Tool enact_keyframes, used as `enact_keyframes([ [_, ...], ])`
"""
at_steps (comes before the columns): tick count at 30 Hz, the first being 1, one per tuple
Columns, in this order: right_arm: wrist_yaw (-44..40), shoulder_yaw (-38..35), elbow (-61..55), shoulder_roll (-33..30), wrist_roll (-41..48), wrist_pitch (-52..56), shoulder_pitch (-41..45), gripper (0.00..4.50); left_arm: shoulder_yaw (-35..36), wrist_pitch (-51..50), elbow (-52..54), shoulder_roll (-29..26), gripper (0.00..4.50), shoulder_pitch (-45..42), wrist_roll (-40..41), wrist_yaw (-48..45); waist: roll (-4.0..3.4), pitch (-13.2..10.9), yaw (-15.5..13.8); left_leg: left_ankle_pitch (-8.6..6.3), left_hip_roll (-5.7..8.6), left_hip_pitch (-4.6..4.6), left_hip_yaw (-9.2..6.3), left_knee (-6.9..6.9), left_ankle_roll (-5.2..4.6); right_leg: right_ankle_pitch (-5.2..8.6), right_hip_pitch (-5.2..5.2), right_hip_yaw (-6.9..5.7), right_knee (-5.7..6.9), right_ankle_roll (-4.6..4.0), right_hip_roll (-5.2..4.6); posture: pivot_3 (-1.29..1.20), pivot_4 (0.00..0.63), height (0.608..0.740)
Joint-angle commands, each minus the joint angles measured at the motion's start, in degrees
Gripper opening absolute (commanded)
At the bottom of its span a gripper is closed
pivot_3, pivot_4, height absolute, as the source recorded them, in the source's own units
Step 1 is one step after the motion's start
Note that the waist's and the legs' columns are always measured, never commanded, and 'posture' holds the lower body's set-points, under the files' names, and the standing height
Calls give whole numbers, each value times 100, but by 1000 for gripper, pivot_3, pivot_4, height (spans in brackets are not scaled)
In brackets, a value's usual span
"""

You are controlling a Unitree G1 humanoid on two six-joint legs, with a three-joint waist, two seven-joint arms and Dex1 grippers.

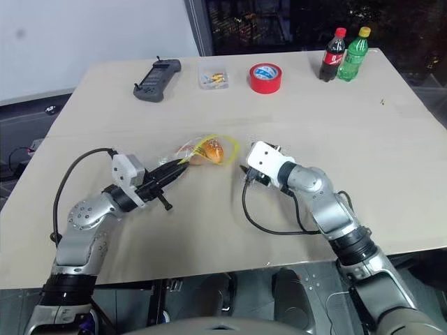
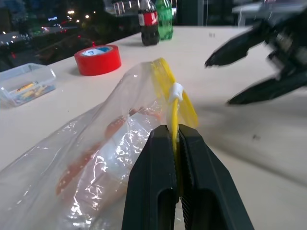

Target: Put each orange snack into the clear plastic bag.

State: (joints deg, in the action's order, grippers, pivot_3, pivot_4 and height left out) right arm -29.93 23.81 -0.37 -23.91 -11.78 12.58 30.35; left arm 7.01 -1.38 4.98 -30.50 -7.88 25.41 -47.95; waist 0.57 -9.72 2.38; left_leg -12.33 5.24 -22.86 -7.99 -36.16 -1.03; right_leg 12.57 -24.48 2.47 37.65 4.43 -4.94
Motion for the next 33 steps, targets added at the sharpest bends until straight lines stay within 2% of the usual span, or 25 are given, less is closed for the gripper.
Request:
enact_keyframes([
  [1,254,242,743,341,-406,-697,482,3248,345,-128,236,-39,0,-108,533,-209,2,-1,18,0,0,0,0,0,0,0,0,0,0,0,0,0,150,740],
  [9,849,51,2587,1058,-602,-1625,1364,3248,561,-205,278,-201,0,52,758,-556,5,-2,-6,3,1,-2,1,1,5,-1,0,4,-5,-3,0,0,150,740],
  [13,801,-67,2848,1107,-483,-1984,1486,3248,622,-198,397,-246,0,242,769,-616,4,-3,-9,3,2,-2,-2,5,7,-1,-1,5,-5,-3,-1,0,150,740],
  [16,519,-68,2590,1011,-411,-2205,1350,3248,653,-221,460,-258,0,294,745,-560,4,-3,-3,2,2,-2,-5,7,6,-1,-1,3,-4,-4,1,0,150,740],
  [17,372,-48,2427,964,-364,-2305,1259,2726,664,-224,468,-266,0,303,739,-553,4,-3,-1,1,2,-1,-5,7,4,-1,-1,3,-4,-4,1,0,150,740],
  [18,239,-39,2267,922,-312,-2370,1167,2528,671,-230,475,-270,0,309,735,-548,4,-3,0,1,2,-1,-5,7,4,-1,-1,3,-4,-4,1,0,150,740],
  [22,-17,-66,2077,888,-230,-2431,1036,2528,661,-269,521,-253,0,302,713,-520,4,-3,10,0,1,-1,-3,8,4,-1,-2,4,-4,-4,1,0,150,740],
  [23,-55,-73,2131,894,-222,-2460,1057,2303,641,-298,551,-243,0,281,705,-501,4,-3,7,0,1,0,-3,8,4,-1,-2,4,-3,-4,1,0,150,740],
  [25,-107,-90,2198,890,-223,-2507,1103,1670,614,-349,585,-236,0,232,690,-472,4,-3,2,0,1,1,-4,8,4,-1,-2,4,-1,-4,2,0,150,740],
  [27,-177,-145,2166,855,-189,-2472,1119,631,591,-396,585,-246,0,158,660,-438,4,-3,0,0,1,1,-4,7,3,-1,-1,4,-2,-4,2,0,150,740],
  [29,-232,-224,2099,758,-177,-2409,1106,38,558,-446,546,-248,0,36,606,-369,4,-3,-5,0,1,1,-4,7,4,-1,-1,3,-2,-4,2,0,150,740],
  [33,-187,-500,2045,375,-261,-2203,1175,38,340,-492,303,-166,0,-503,298,-128,5,-4,-43,1,4,0,-5,6,5,-1,0,2,-3,-4,0,0,150,740],
])
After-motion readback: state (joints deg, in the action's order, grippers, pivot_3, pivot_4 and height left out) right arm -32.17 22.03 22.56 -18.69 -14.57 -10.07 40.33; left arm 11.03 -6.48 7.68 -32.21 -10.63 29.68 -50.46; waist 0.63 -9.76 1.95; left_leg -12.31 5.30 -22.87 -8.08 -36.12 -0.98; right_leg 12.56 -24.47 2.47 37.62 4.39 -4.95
